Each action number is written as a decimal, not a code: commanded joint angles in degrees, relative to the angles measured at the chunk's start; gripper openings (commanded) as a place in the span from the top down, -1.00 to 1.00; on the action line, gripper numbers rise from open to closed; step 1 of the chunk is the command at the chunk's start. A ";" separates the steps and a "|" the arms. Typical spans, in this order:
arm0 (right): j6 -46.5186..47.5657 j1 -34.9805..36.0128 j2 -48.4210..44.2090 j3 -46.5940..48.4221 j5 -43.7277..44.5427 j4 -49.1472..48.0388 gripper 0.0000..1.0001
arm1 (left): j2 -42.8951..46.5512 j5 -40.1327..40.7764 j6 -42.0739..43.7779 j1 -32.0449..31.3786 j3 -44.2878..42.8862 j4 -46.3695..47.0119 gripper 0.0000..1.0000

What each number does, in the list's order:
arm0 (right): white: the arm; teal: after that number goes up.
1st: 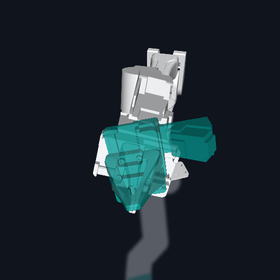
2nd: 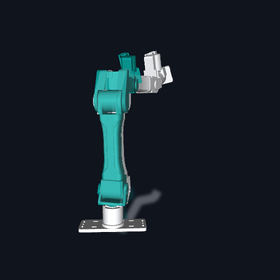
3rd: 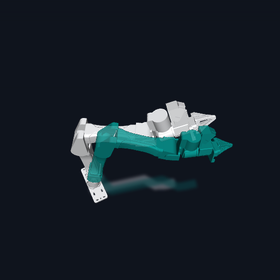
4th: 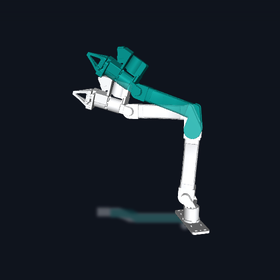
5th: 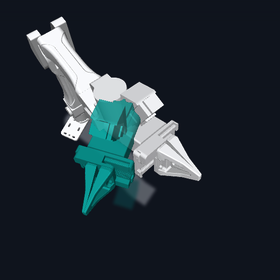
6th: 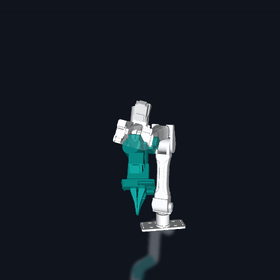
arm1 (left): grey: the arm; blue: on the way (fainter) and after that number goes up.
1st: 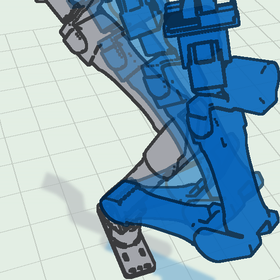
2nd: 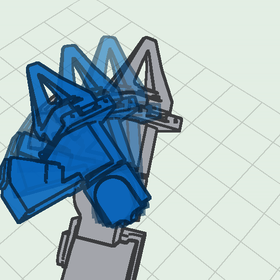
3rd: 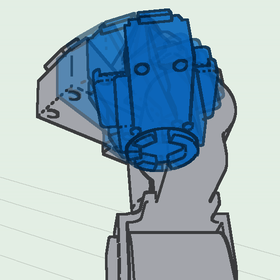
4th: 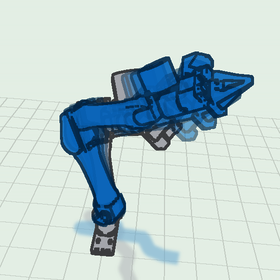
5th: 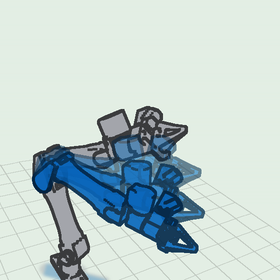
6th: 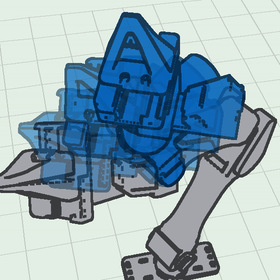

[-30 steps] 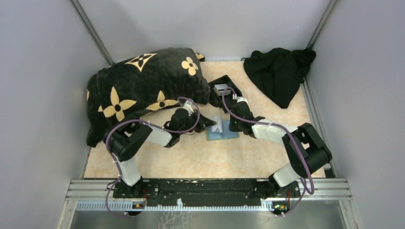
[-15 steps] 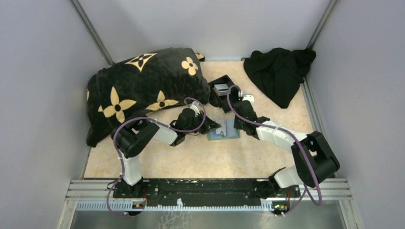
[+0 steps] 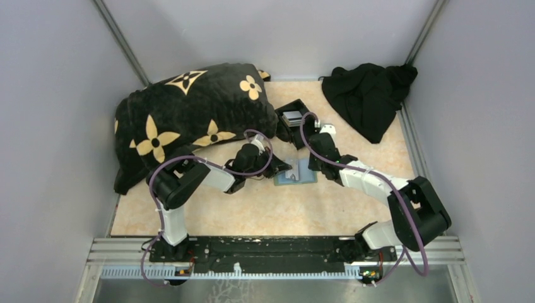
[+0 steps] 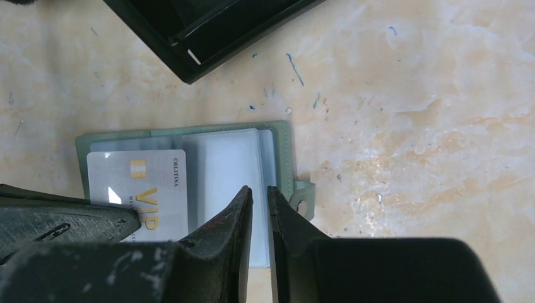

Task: Put the credit cards into the card holder
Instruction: Insert the credit card into the card holder.

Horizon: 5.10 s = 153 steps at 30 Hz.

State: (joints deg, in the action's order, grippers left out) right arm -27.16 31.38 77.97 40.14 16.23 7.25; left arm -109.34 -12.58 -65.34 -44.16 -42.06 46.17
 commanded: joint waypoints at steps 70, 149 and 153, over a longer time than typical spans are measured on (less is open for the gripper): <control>0.12 2.11 7.10 -0.73 -4.84 -2.96 0.70 | -5.16 6.74 -7.27 -1.58 2.89 10.38 1.00; -1.51 -1.93 3.97 2.05 3.26 -1.10 0.81 | -5.53 8.55 7.65 -5.05 -14.40 -38.04 0.09; -1.72 -2.62 5.50 1.96 2.54 -1.90 0.85 | -5.74 9.00 7.72 -5.31 -15.13 -39.05 0.08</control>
State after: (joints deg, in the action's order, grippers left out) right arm -28.12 29.69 82.32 39.88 18.57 8.05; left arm -111.85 -6.79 -60.47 -48.97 -57.74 17.10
